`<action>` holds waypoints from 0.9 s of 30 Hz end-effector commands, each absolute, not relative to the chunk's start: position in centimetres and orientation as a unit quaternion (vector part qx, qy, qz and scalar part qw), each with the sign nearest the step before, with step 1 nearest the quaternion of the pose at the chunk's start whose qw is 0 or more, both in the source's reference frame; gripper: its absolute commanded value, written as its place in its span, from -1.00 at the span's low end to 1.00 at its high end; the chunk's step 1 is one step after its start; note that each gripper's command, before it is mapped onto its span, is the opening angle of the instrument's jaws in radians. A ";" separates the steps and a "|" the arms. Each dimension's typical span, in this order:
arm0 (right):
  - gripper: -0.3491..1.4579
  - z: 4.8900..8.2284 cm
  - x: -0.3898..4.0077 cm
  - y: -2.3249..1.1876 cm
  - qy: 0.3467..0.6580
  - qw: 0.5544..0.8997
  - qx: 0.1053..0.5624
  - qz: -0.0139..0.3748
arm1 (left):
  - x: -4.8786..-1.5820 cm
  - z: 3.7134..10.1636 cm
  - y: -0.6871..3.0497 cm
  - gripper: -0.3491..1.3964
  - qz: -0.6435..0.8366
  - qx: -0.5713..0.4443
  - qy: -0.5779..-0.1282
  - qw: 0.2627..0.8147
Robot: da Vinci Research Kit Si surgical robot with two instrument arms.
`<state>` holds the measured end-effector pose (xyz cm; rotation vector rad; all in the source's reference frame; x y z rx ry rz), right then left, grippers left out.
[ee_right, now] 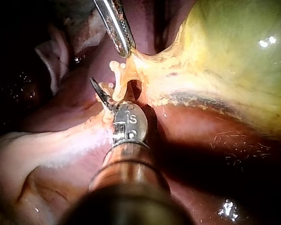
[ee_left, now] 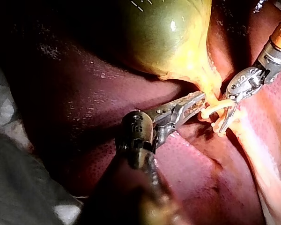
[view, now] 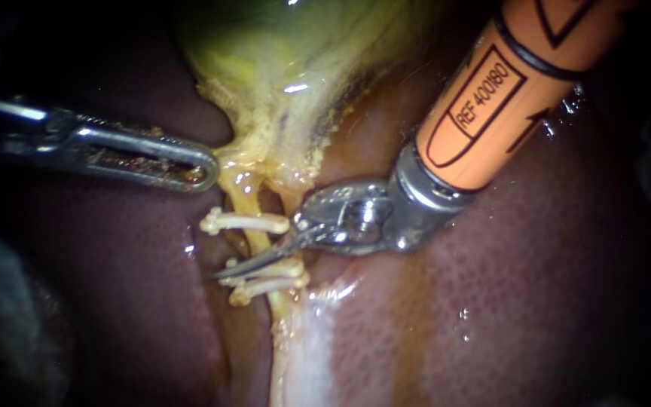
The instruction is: Go to the cutting position left tube
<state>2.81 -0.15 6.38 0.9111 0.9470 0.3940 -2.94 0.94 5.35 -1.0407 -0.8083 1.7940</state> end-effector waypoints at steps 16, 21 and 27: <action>0.92 6.15 3.01 -0.24 0.461 0.754 0.430 0.183 | -2.94 5.36 0.93 -1.00 0.723 -0.419 -0.326 0.442; 0.92 5.99 3.04 -0.28 0.469 0.746 0.439 0.177 | -2.93 5.36 0.93 -1.00 0.723 -0.419 -0.326 0.441; 0.92 5.82 3.07 -0.27 0.475 0.736 0.454 0.161 | -2.92 5.36 0.93 -1.00 0.723 -0.419 -0.326 0.441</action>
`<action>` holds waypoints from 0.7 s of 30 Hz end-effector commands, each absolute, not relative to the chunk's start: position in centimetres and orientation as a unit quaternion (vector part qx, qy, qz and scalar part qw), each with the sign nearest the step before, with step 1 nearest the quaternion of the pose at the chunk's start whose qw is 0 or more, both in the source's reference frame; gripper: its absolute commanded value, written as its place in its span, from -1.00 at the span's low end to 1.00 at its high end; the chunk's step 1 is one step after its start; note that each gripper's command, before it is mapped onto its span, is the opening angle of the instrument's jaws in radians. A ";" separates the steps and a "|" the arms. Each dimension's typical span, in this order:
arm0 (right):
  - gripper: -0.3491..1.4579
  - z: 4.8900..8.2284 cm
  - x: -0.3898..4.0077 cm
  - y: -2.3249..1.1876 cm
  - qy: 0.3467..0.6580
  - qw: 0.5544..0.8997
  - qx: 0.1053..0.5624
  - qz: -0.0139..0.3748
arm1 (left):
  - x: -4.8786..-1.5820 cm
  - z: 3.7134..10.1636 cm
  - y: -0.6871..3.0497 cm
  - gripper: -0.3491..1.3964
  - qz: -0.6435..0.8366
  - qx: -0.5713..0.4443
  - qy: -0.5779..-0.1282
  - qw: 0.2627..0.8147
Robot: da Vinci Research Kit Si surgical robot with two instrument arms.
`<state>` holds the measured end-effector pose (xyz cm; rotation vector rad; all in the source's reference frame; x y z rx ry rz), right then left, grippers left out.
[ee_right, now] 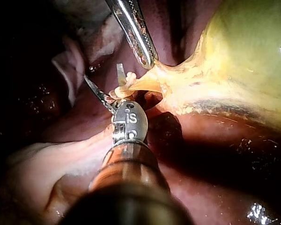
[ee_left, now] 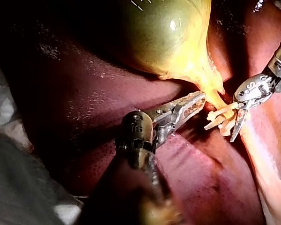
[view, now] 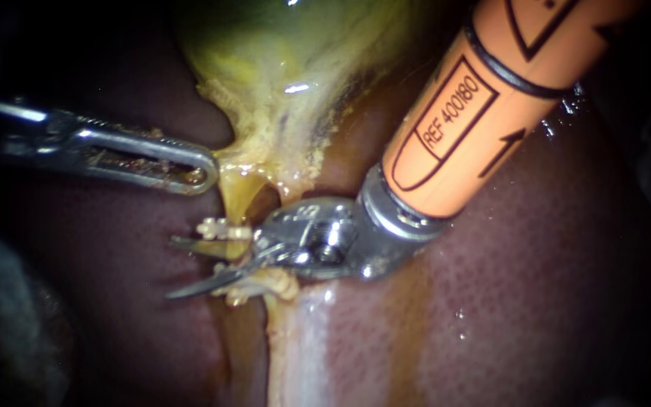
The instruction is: Go to the cutting position left tube
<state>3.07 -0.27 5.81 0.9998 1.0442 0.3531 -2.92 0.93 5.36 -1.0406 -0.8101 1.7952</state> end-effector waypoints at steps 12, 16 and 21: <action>0.92 5.75 3.09 -0.29 0.479 0.732 0.455 0.165 | -2.92 5.36 0.93 -1.00 0.723 -0.419 -0.326 0.441; 0.90 5.75 3.09 -0.29 0.479 0.732 0.455 0.165 | -2.92 5.36 0.93 -1.00 0.723 -0.419 -0.326 0.441; 0.90 5.75 3.09 -0.29 0.479 0.732 0.455 0.165 | -2.92 5.36 0.93 -1.00 0.723 -0.419 -0.326 0.441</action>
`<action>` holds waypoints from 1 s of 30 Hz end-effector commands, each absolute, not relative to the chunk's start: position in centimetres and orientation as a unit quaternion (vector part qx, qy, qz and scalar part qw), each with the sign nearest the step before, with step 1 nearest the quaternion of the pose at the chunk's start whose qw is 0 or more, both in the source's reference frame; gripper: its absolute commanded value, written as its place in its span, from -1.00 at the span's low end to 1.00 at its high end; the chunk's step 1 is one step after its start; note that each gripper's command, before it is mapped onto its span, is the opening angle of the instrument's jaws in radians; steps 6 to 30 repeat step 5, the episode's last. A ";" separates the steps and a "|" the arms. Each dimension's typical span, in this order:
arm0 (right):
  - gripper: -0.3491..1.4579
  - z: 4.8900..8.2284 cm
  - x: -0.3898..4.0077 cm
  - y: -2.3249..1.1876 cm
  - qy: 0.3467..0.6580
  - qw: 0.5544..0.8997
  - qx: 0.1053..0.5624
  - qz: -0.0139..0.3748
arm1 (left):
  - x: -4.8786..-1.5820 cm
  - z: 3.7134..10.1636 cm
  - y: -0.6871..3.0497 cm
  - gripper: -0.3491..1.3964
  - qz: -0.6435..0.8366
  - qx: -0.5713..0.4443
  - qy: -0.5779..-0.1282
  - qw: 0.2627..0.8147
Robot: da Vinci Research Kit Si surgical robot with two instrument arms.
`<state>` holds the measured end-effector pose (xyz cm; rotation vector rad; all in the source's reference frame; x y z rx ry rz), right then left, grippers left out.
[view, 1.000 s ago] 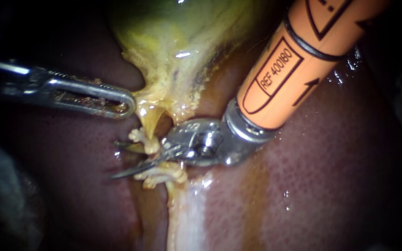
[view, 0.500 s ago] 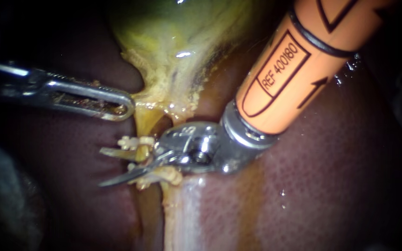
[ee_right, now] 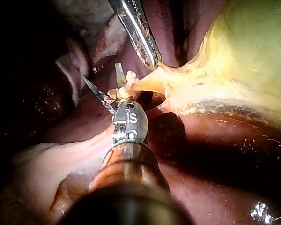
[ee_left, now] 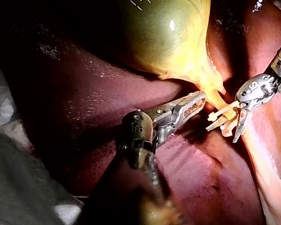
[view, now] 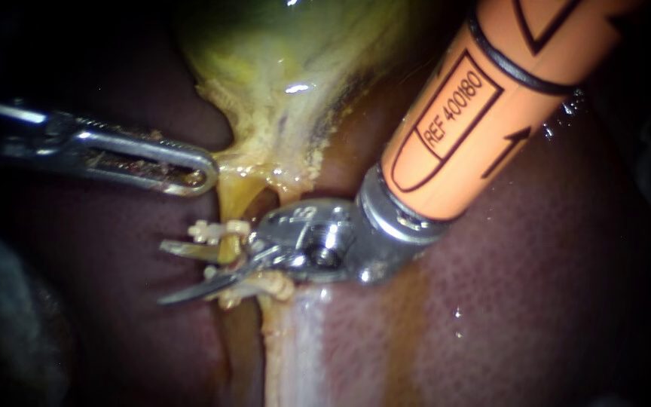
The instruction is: Go to the cutting position left tube
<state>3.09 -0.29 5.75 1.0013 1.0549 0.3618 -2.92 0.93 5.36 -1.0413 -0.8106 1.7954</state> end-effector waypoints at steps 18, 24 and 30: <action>0.90 5.76 3.09 -0.29 0.479 0.732 0.455 0.165 | -2.92 5.36 0.93 -1.00 0.723 -0.419 -0.327 0.441; 0.90 5.76 3.09 -0.29 0.479 0.732 0.455 0.165 | -2.92 5.36 0.93 -1.00 0.723 -0.419 -0.327 0.441; 0.90 5.76 3.09 -0.29 0.479 0.732 0.455 0.165 | -2.92 5.36 0.93 -1.00 0.723 -0.419 -0.327 0.441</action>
